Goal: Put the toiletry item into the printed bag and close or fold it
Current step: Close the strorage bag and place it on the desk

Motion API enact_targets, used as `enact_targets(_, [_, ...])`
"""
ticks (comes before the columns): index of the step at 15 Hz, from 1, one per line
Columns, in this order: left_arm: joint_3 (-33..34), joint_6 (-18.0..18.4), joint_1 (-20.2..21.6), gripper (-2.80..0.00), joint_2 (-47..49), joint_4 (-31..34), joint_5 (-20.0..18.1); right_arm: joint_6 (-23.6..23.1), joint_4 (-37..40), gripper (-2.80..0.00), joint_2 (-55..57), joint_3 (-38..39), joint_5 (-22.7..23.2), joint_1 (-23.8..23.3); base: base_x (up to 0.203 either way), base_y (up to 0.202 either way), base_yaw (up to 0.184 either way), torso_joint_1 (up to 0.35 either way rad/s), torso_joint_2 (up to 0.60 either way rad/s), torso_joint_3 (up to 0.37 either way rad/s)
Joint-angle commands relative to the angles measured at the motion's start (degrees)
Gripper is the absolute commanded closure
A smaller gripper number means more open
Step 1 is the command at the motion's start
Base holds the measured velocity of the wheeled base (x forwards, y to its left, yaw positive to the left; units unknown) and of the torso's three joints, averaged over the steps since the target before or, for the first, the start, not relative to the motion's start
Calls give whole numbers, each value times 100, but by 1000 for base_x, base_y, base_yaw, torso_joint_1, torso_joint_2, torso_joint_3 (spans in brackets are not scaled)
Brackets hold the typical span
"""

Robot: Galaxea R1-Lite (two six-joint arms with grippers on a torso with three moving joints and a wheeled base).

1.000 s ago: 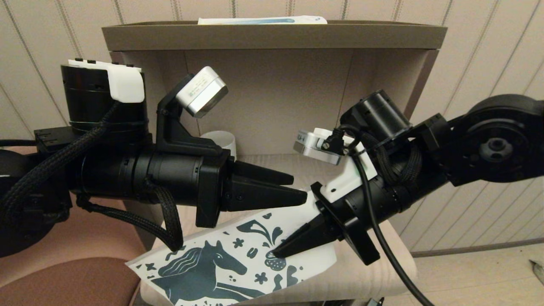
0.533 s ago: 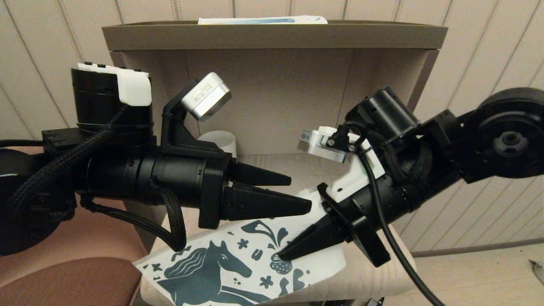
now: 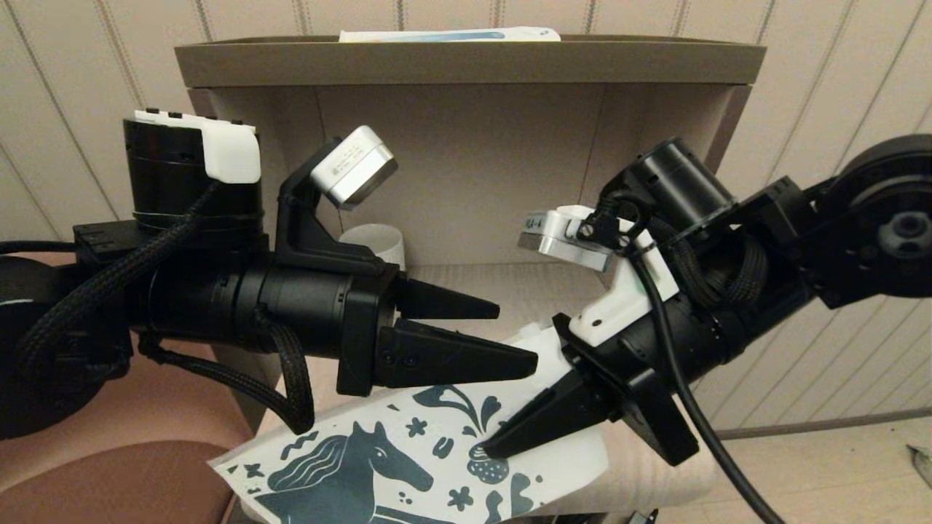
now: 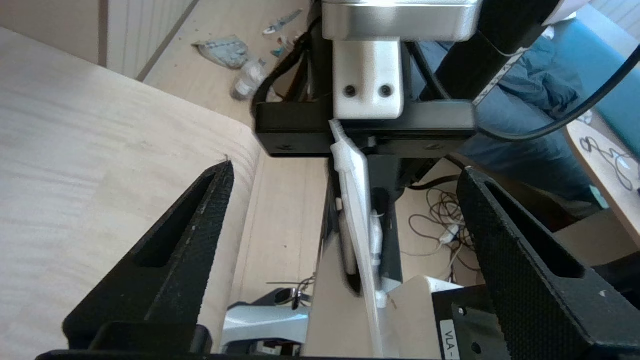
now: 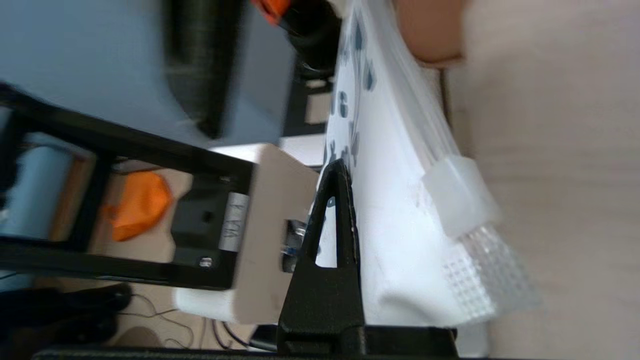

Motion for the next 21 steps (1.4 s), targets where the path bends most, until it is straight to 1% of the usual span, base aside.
enact_targets(1, [7, -8, -5, -280, -17, -10, -30, -12, 0, 0, 34, 29, 146, -17, 0, 0, 0, 0, 0, 0])
enact_targets(12, [31, 3, -42, -280, 10, 8, -4, -27, -36, 0, 52, 161, 139, -50, 0, 0, 0, 0, 0, 0])
enact_targets(14, [52, 3, -66, -280, -20, 20, -20, -30, -36, 0, 44, 185, 178, -45, 0, 0, 0, 0, 0, 0])
enact_targets(15, [64, 3, -95, -280, -75, 41, -52, -35, -36, 0, 11, 258, 280, -50, 0, 0, 0, 0, 0, 0])
enact_targets(17, [66, 3, -95, -280, -78, 43, -162, -44, -36, 0, 17, 276, 341, -50, 0, 0, 0, 0, 0, 0])
enact_targets(21, [49, -6, -95, -280, -78, 43, -162, -53, -36, 0, 17, 319, 359, -41, 0, 0, 0, 0, 0, 0])
